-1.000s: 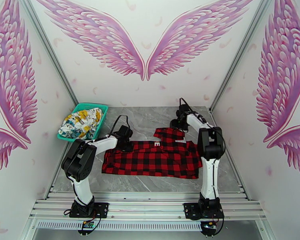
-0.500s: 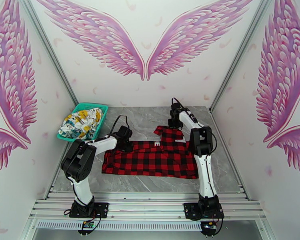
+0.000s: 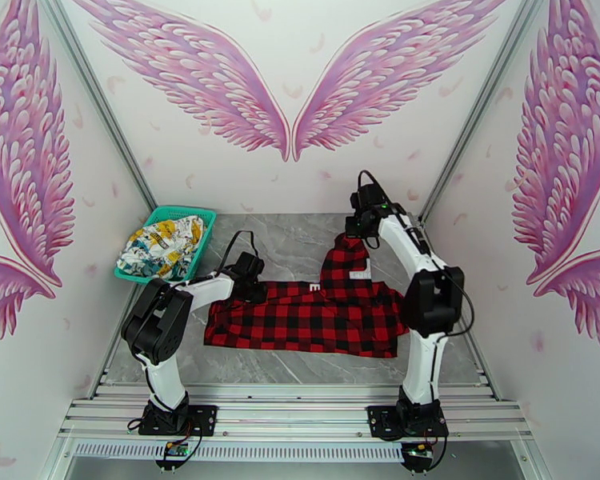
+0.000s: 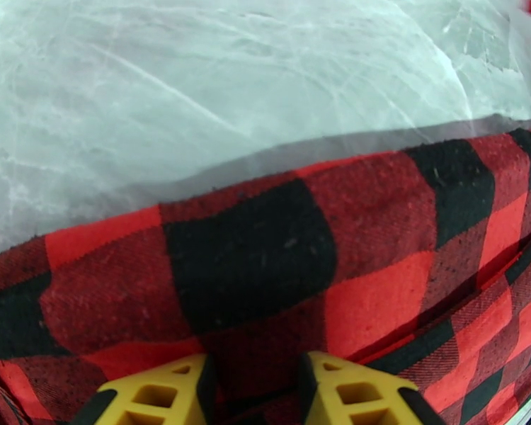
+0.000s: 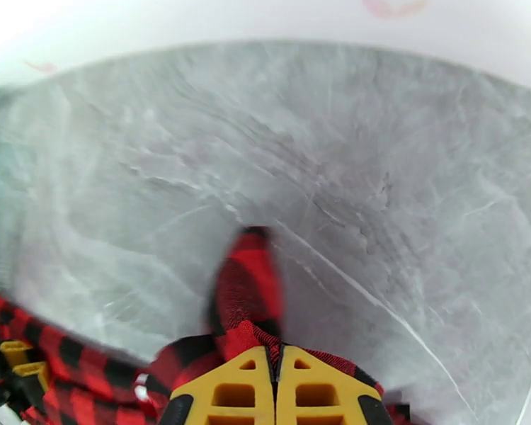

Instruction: Fold and stack the mixed laundry pile

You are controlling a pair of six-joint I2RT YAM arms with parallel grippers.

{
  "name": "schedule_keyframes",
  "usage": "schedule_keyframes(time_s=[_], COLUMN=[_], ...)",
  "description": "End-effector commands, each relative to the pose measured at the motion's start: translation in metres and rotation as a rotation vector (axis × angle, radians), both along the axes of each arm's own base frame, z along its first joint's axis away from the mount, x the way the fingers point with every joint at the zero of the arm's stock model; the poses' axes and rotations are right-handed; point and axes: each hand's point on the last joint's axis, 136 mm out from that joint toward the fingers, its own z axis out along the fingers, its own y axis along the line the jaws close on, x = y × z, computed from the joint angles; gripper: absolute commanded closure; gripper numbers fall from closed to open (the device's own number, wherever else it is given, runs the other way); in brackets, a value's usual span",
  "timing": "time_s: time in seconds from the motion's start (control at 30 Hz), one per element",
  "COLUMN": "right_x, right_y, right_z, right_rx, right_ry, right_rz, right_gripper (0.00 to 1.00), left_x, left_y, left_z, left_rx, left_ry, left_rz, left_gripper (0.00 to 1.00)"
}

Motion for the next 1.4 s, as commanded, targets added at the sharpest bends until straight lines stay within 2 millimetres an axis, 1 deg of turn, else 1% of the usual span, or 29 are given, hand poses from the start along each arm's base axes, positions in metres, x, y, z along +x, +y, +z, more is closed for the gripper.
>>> schedule_keyframes(time_s=[0.0, 0.03, 0.13, 0.2, 0.27, 0.33, 0.43, 0.47, 0.53, 0.6, 0.67, 0.73, 0.83, 0.93, 0.97, 1.03, 1.13, 1.17, 1.27, 1.37], right_x=[-0.031, -0.043, -0.085, -0.114, -0.143, -0.174, -0.215, -0.228, -0.25, -0.27, -0.286, -0.299, -0.307, -0.302, -0.298, -0.289, -0.274, -0.269, -0.255, -0.25], right_y=[0.02, 0.026, 0.041, 0.05, 0.058, 0.068, 0.077, 0.076, 0.077, 0.079, 0.079, 0.079, 0.068, 0.036, 0.023, 0.007, -0.002, -0.004, -0.01, -0.017], right_z=[0.016, 0.021, 0.019, 0.023, 0.019, 0.008, -0.017, -0.03, -0.05, -0.067, -0.078, -0.081, -0.072, -0.067, -0.067, -0.071, -0.082, -0.086, -0.092, -0.093], right_rx=[0.067, 0.078, 0.074, 0.083, 0.115, 0.156, 0.172, 0.171, 0.187, 0.223, 0.267, 0.306, 0.304, 0.185, 0.131, 0.07, 0.097, 0.121, 0.178, 0.167], right_ry=[-0.069, -0.085, -0.097, -0.123, -0.132, -0.117, -0.067, -0.033, 0.029, 0.082, 0.13, 0.15, 0.136, 0.128, 0.136, 0.165, 0.212, 0.223, 0.243, 0.241], right_rz=[0.034, 0.048, 0.091, 0.131, 0.152, 0.179, 0.207, 0.206, 0.207, 0.215, 0.207, 0.209, 0.181, 0.03, -0.032, -0.11, -0.167, -0.179, -0.215, -0.233], right_gripper=[1.0, 1.0, 1.0, 1.0, 1.0, 1.0, 1.0, 0.97, 0.85, 0.76, 0.62, 0.52, 0.46, 0.41, 0.39, 0.37, 0.37, 0.37, 0.36, 0.36], left_x=[-0.011, -0.011, -0.01, -0.009, -0.008, -0.007, -0.005, -0.005, -0.005, -0.006, -0.009, -0.013, -0.023, -0.038, -0.045, -0.059, -0.078, -0.084, -0.097, -0.113], left_y=[-0.003, -0.004, -0.006, -0.007, -0.009, -0.011, -0.016, -0.019, -0.023, -0.026, -0.03, -0.032, -0.041, -0.06, -0.069, -0.091, -0.126, -0.137, -0.159, -0.175], left_z=[-0.007, -0.005, -0.004, -0.002, 0.002, 0.006, 0.018, 0.023, 0.033, 0.042, 0.052, 0.061, 0.077, 0.09, 0.093, 0.096, 0.092, 0.088, 0.068, 0.058], left_rx=[-0.028, -0.037, -0.055, -0.071, -0.091, -0.113, -0.155, -0.174, -0.204, -0.222, -0.233, -0.231, -0.239, -0.249, -0.259, -0.268, -0.256, -0.24, -0.206, -0.188], left_ry=[0.036, 0.033, 0.03, 0.023, 0.014, 0.005, -0.015, -0.024, -0.041, -0.055, -0.069, -0.084, -0.11, -0.129, -0.128, -0.124, -0.116, -0.106, -0.039, -0.005], left_rz=[0.003, 0.004, 0.013, 0.02, 0.027, 0.037, 0.043, 0.043, 0.04, 0.035, 0.024, 0.015, -0.028, -0.089, -0.114, -0.168, -0.269, -0.297, -0.334, -0.377], left_gripper=[0.62, 0.61, 0.62, 0.61, 0.61, 0.61, 0.61, 0.61, 0.6, 0.58, 0.56, 0.54, 0.53, 0.47, 0.44, 0.42, 0.38, 0.37, 0.37, 0.36])
